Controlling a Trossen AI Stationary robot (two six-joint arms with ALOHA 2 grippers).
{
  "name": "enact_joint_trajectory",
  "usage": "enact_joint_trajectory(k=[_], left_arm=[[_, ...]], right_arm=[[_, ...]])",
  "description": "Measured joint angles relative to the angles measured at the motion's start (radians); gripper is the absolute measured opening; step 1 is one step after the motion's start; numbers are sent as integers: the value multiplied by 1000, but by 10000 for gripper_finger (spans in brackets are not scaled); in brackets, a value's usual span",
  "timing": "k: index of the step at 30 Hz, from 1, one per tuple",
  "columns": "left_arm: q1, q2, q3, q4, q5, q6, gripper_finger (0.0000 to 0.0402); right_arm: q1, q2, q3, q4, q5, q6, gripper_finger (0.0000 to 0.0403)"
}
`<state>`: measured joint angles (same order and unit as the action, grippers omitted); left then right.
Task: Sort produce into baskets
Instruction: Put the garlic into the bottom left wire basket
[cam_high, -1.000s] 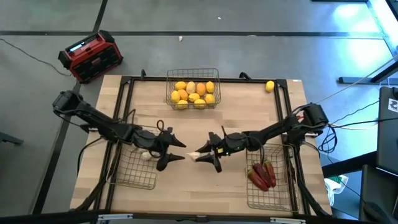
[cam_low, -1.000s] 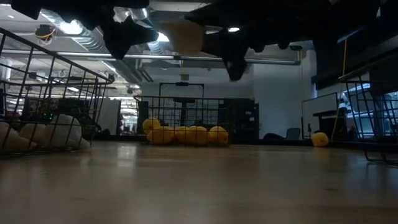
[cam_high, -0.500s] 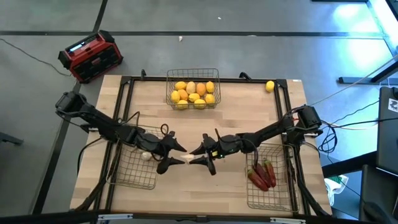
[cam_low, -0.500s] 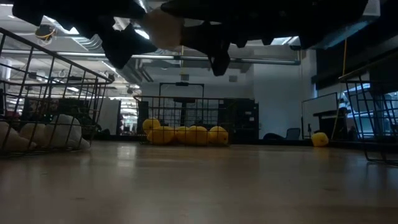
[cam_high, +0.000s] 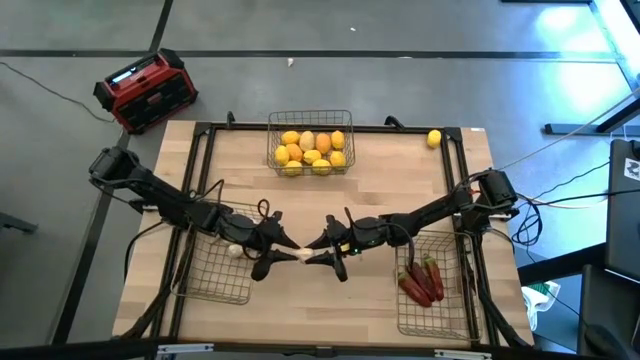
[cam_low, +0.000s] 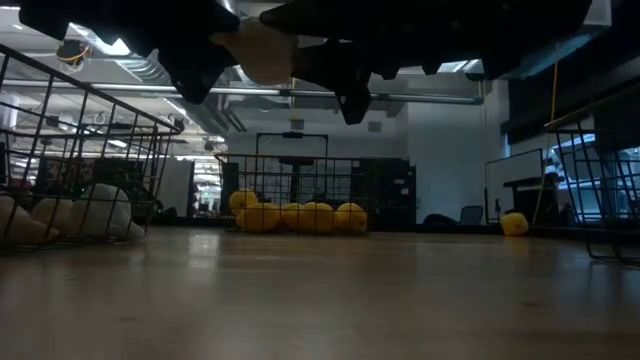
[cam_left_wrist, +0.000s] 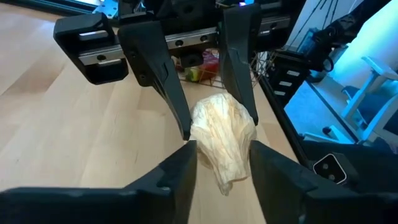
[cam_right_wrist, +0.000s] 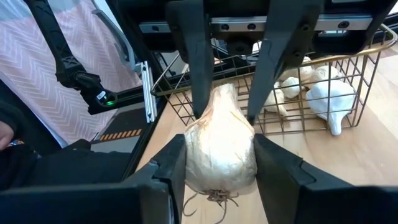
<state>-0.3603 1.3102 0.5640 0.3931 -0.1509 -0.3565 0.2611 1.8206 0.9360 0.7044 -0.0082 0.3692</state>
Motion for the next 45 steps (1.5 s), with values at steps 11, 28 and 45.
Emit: enact_joint_trajectory(k=[11,28,45], left_arm=[[0,0,0,-13,0,13,64],[-35,-226,101,-476,-8,11,47],[-126,-392,410,-1426,-24,-306,49]], right_arm=[[0,0,-1,-3,-1,1,143],[2,-2,0,20,21,19,289],[1,-2,-1,-19,69,19,307]])
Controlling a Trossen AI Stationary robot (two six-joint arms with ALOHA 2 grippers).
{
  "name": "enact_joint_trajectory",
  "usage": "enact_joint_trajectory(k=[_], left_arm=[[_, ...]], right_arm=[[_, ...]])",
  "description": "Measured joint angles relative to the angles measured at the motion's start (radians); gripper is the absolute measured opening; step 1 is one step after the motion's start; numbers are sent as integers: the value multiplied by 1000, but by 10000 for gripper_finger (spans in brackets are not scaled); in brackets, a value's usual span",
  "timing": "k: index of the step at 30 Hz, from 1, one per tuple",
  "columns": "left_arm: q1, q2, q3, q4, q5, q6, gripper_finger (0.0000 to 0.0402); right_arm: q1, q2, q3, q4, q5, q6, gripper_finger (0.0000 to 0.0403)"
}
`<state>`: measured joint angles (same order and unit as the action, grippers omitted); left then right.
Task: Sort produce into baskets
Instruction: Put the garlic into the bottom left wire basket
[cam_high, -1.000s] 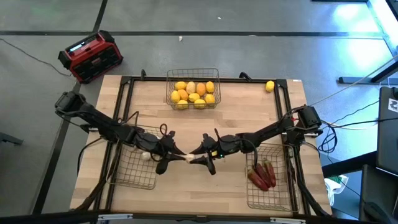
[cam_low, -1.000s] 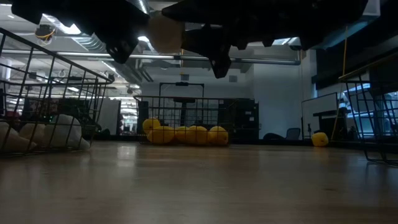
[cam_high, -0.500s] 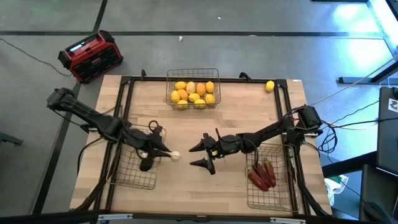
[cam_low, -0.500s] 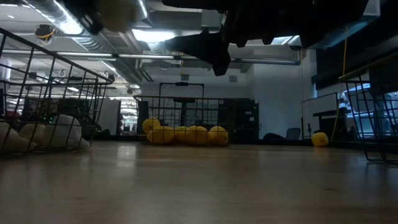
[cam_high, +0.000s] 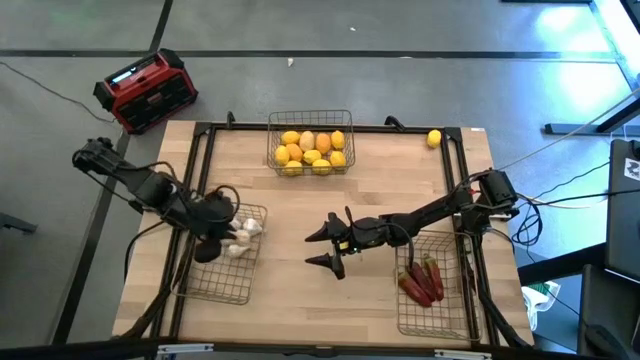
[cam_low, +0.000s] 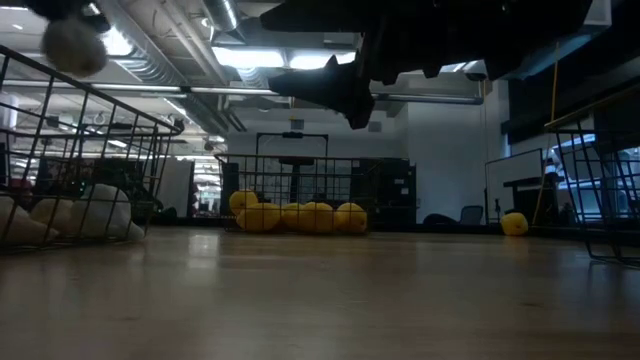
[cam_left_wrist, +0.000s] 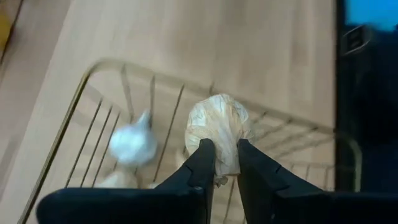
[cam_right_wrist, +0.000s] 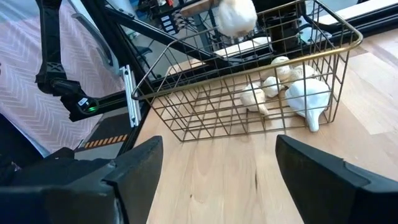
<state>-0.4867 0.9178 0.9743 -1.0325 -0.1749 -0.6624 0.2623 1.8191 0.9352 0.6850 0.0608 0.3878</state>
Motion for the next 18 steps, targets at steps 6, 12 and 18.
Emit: enact_joint_trajectory(k=[6,12,18], left_arm=[[-17,1,-43,-101,-23,-101,56],[-17,8,-149,-86,-51,-162,57],[-17,9,-273,49,-51,-175,58]], right_arm=[[0,0,0,-3,25,0,308],[0,0,0,-7,27,0,308],[0,0,0,-7,28,0,308]])
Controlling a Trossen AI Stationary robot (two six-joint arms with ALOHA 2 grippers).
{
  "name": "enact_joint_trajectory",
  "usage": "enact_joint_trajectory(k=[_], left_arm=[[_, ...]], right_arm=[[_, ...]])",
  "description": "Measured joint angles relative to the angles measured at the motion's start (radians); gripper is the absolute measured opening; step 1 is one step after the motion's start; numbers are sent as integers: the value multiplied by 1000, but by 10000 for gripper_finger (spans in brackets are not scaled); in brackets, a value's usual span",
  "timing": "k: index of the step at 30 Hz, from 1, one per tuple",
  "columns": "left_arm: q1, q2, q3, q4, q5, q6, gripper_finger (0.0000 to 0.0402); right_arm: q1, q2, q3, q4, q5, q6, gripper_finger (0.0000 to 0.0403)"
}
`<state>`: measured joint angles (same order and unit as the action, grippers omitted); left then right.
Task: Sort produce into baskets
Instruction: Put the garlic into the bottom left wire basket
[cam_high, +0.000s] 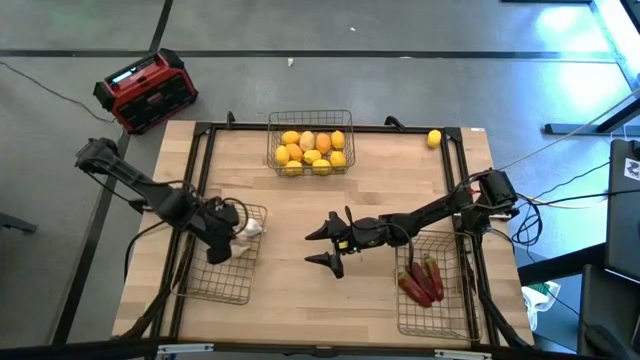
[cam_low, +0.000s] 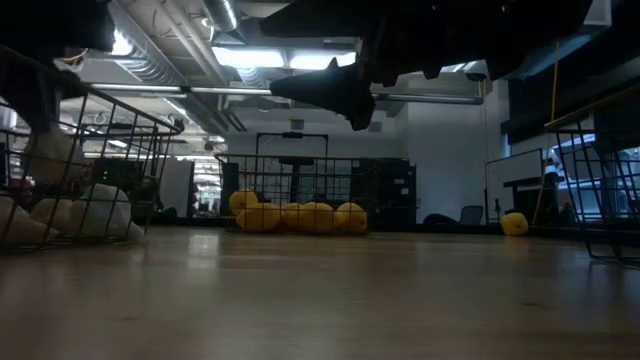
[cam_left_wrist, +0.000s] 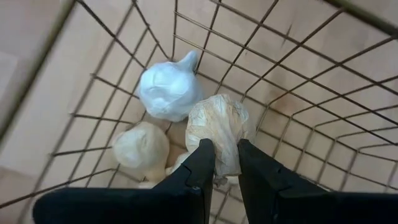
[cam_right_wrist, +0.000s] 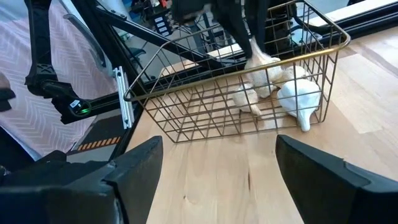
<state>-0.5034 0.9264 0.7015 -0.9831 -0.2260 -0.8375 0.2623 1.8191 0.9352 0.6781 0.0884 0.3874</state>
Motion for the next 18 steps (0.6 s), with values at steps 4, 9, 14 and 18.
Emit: enact_joint_trajectory(k=[4,9,14,18], left_arm=[[2,0,-72,74,0,0,58],[2,0,-138,142,0,-1,58],[2,0,-178,186,0,-1,59],[2,0,-206,188,1,-7,59]], right_arm=[[-1,0,0,0,7,0,308],[-1,0,0,0,7,0,308],[-1,0,0,0,7,0,308],[-1,0,0,0,7,0,308]])
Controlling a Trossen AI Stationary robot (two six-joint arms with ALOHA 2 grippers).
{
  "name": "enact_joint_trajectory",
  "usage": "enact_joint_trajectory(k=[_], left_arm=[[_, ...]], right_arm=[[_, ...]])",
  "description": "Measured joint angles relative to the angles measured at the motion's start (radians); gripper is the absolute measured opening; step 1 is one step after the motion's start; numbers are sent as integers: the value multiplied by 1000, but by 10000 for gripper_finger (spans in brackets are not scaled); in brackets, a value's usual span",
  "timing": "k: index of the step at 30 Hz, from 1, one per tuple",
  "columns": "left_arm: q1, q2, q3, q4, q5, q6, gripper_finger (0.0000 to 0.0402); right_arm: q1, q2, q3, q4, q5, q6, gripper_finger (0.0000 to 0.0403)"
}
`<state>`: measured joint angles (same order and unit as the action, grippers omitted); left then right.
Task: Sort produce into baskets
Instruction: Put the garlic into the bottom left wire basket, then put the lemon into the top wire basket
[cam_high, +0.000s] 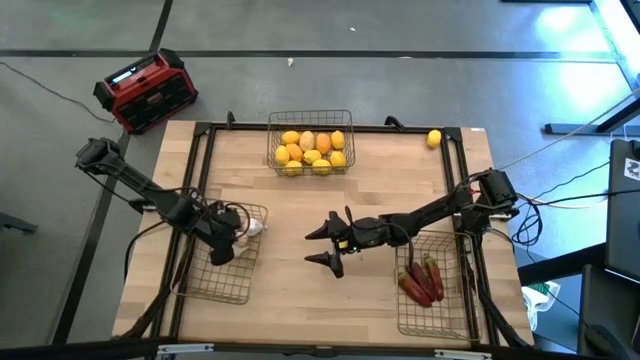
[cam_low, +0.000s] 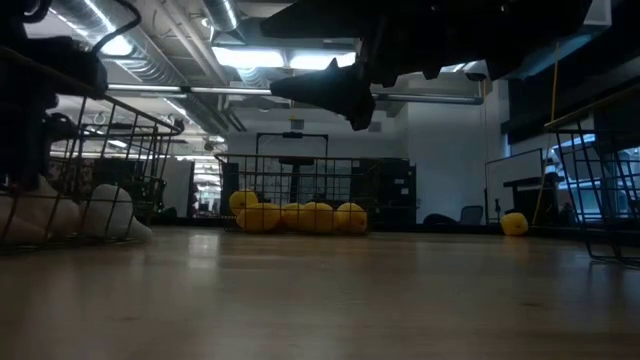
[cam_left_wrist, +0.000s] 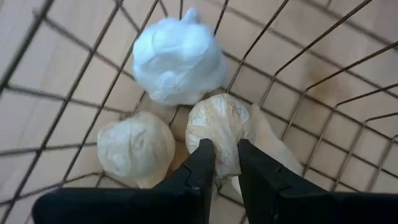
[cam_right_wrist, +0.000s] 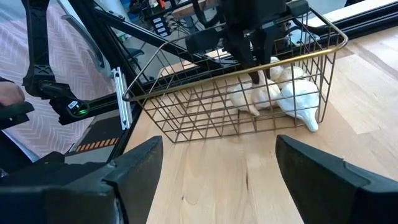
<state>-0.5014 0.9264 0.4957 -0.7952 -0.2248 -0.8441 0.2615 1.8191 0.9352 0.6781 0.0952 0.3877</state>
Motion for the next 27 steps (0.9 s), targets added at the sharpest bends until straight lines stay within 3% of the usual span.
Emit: enact_joint_trajectory(k=[10,20,27], left_arm=[[0,-1,-13,2,3,-60,67],[0,-9,-11,-15,46,-17,198],[0,-49,100,-76,61,48,223]], right_arm=[[0,0,0,0,0,0,308],[1,0,0,-17,0,0,308],[0,1,0,-25,0,-1,308]])
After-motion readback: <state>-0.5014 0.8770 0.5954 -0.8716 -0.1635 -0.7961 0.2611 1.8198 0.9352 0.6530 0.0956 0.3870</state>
